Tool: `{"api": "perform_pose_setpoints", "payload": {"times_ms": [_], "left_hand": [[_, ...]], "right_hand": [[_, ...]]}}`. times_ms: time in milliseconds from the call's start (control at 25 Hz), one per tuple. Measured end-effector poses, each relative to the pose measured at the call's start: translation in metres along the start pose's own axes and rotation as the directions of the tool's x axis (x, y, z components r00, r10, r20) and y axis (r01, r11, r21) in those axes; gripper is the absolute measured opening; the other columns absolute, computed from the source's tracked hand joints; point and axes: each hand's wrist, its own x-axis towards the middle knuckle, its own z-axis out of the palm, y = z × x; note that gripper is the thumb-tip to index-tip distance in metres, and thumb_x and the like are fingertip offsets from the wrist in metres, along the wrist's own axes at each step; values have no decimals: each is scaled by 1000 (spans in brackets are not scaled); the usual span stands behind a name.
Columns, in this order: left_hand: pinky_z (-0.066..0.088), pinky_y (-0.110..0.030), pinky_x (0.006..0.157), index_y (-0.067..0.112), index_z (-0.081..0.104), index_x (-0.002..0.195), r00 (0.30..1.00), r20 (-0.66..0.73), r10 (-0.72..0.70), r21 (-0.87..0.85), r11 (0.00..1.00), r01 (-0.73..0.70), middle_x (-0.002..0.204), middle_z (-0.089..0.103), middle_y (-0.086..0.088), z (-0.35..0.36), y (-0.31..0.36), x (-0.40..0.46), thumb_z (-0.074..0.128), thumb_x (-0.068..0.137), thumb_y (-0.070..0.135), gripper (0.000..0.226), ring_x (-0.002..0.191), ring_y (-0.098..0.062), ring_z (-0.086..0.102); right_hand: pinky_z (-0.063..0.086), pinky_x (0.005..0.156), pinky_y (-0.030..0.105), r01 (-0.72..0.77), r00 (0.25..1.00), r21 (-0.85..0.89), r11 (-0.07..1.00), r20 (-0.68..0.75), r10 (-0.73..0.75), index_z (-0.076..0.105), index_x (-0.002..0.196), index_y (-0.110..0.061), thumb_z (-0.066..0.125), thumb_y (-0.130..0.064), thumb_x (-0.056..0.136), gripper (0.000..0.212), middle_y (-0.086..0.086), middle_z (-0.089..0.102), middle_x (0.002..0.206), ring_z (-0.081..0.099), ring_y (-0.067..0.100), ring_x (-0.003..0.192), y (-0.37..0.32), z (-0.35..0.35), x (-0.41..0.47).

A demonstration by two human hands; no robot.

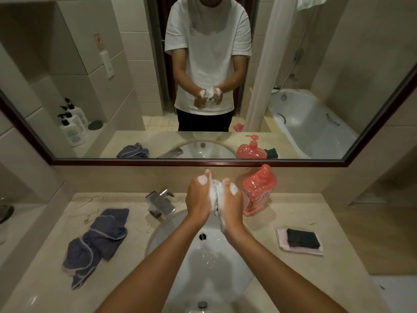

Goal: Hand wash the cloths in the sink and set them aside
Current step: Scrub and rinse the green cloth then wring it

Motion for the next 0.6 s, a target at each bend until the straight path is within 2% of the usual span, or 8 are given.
{"api": "perform_pose_setpoints", "payload": {"times_ms": [80, 200, 360, 480, 560, 600], "left_hand": [[32, -31, 52, 15, 41, 56, 998, 17, 65, 45, 997, -65, 50, 46, 2, 2, 3, -7, 36, 108, 43, 59, 49, -18, 43], [29, -29, 50, 19, 38, 53, 993, -6, 119, 126, 985, -117, 49, 45, 6, 8, 4, -15, 37, 107, 43, 59, 48, -10, 43], [35, -32, 57, 17, 42, 57, 999, -19, 39, 62, 997, -38, 53, 49, 3, -2, -2, 1, 33, 108, 44, 59, 53, -18, 47], [34, -32, 55, 18, 43, 57, 994, 52, 99, 94, 990, -104, 56, 53, 2, 7, -3, -12, 33, 108, 44, 58, 55, -19, 51], [34, -31, 55, 20, 45, 57, 989, 70, 132, 145, 979, -141, 59, 57, 0, 13, -3, -17, 32, 107, 46, 57, 58, -20, 55], [35, -32, 56, 20, 46, 58, 991, 60, 123, 148, 980, -131, 60, 58, 0, 12, -4, -16, 32, 107, 46, 57, 59, -21, 56]], "right_hand": [[44, 60, 30, -5, 1000, -30, 1000, -26, 4, 60, 72, -6, 43, -33, 105, 45, 0, 57, 59, 57, 16, 58, -11, -3, 13], [39, 57, 27, -24, 999, 28, 999, -39, 25, 53, 64, -15, 45, -27, 104, 42, -8, 52, 50, 51, 12, 52, -27, -6, 23], [42, 56, 27, 48, 996, -40, 998, 78, -45, 59, 68, -14, 44, -34, 103, 43, -9, 56, 54, 54, 8, 55, -3, 0, 0], [43, 55, 25, -5, 1000, -33, 999, -4, 5, 59, 66, -17, 44, -28, 105, 43, -9, 58, 50, 56, 9, 54, -16, -4, 16], [45, 61, 26, -25, 1000, 15, 1000, 4, 24, 59, 66, -17, 44, -24, 106, 42, -6, 61, 55, 58, 11, 57, -25, -7, 23], [44, 60, 26, 13, 1000, -10, 1000, 27, -13, 58, 65, -18, 45, -24, 106, 43, -7, 60, 56, 56, 10, 57, -24, -8, 20]]}}
